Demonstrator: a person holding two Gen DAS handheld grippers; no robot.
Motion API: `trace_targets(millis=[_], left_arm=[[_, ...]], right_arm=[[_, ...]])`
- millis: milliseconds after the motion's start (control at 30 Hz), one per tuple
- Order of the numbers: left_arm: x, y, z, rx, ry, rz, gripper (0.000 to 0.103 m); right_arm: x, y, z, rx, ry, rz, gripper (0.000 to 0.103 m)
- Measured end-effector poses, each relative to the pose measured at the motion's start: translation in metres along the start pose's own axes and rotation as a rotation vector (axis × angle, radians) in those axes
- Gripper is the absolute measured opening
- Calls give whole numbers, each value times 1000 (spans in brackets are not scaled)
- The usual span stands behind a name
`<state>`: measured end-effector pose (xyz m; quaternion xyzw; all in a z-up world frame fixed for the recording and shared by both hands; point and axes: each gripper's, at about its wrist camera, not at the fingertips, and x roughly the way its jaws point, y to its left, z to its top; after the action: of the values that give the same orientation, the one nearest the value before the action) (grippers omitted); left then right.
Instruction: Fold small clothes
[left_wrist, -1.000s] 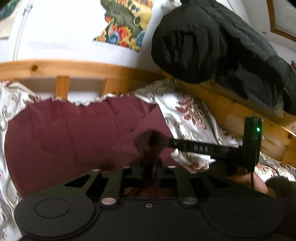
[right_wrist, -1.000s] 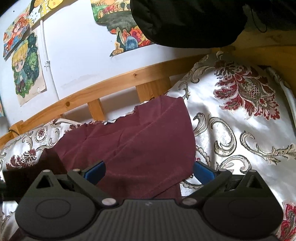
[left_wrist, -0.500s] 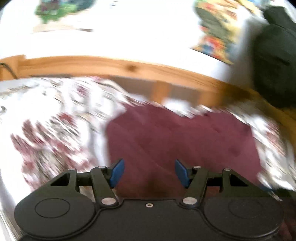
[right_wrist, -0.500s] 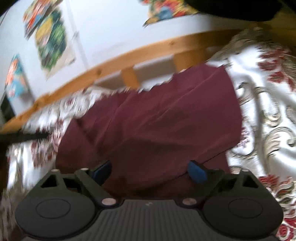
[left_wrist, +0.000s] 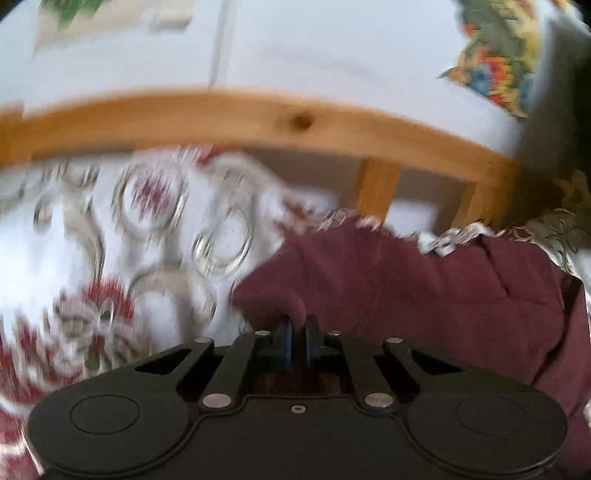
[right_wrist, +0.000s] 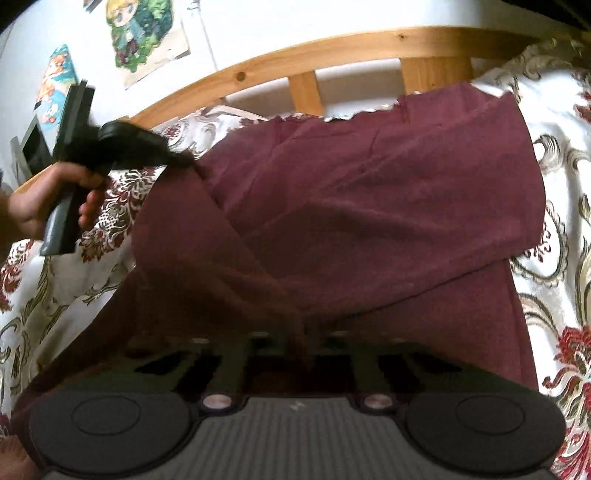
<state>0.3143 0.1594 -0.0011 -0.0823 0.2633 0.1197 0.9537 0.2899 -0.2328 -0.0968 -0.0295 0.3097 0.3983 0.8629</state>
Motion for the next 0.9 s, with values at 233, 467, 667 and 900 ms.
trace_targets(millis=[233,467,667,900], left_arm=[[-5,-16,0,28,10,-33,35],[-45,16,-32,11,-29,-25,60],[-65,20,-75,237,25,36,69],[-35,-6,-92,461,84,106,70]], right_arm=[[-20,-11,9,-14,-89,-163,4],[-9,-25,0,84,-22,-148,5],[-9,-30,-3,119,-25,-149,16],[-8,-28,-3,118,-33,-136,47]])
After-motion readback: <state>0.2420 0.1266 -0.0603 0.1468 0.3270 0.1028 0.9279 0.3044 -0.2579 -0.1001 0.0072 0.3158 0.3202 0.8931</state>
